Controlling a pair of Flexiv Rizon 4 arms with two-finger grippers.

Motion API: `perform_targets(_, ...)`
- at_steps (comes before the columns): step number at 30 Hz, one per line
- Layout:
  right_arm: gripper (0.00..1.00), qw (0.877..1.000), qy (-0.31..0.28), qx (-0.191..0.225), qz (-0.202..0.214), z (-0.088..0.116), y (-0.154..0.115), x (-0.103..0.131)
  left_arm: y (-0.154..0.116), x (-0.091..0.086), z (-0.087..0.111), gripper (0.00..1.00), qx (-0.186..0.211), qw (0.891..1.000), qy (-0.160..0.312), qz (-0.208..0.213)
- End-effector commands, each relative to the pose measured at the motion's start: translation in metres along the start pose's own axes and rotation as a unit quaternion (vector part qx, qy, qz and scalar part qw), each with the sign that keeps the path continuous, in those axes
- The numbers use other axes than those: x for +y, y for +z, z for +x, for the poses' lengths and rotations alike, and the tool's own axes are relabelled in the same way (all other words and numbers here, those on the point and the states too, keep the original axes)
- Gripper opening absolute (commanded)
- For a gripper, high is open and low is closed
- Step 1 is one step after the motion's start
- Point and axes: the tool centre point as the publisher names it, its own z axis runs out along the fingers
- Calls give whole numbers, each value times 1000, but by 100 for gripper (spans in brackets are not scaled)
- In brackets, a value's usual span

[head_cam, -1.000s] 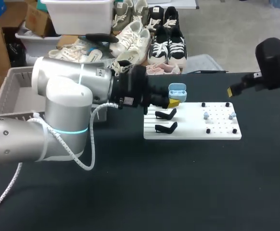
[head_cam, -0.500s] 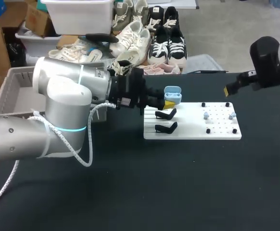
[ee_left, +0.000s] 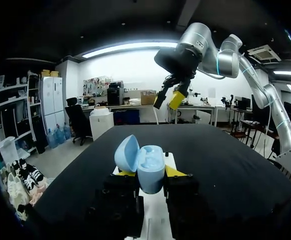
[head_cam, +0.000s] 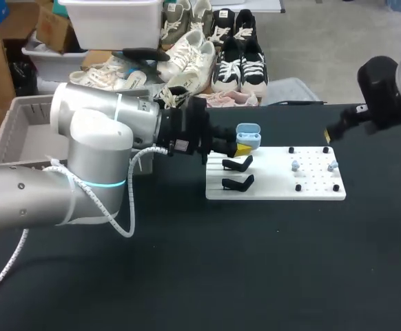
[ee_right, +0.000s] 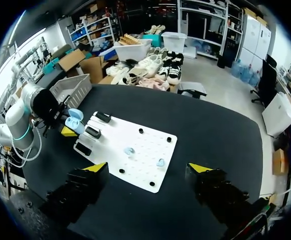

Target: Pick up each earbud case from the left stands, insert the matching earbuds, close the lid, and place the case in the box.

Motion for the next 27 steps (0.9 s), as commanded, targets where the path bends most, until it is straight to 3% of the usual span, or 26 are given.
perform_targets(1, 100, 1000, -12, 20, 7, -3, 5, -5, 0, 0, 0, 0, -1, 1000, 0, 0)
perform_targets(5, 100, 997, -49, 53, 33, 3, 13, -10, 0, 0, 0, 0, -1, 1000, 0, 0)
perform_targets(18, 100, 992, -78, 97, 12, 32, 61, -32, 0, 0, 0, 0, -1, 1000, 0, 0)
perform_targets(20, 100, 990, -86, 112, 29, 37, 67, -32, 0, 0, 0, 0, -1, 1000, 0, 0)
perform_targets(27, 100, 987, -98, 123, 31, 49, 81, -32, 0, 0, 0, 0, -1, 1000, 0, 0)
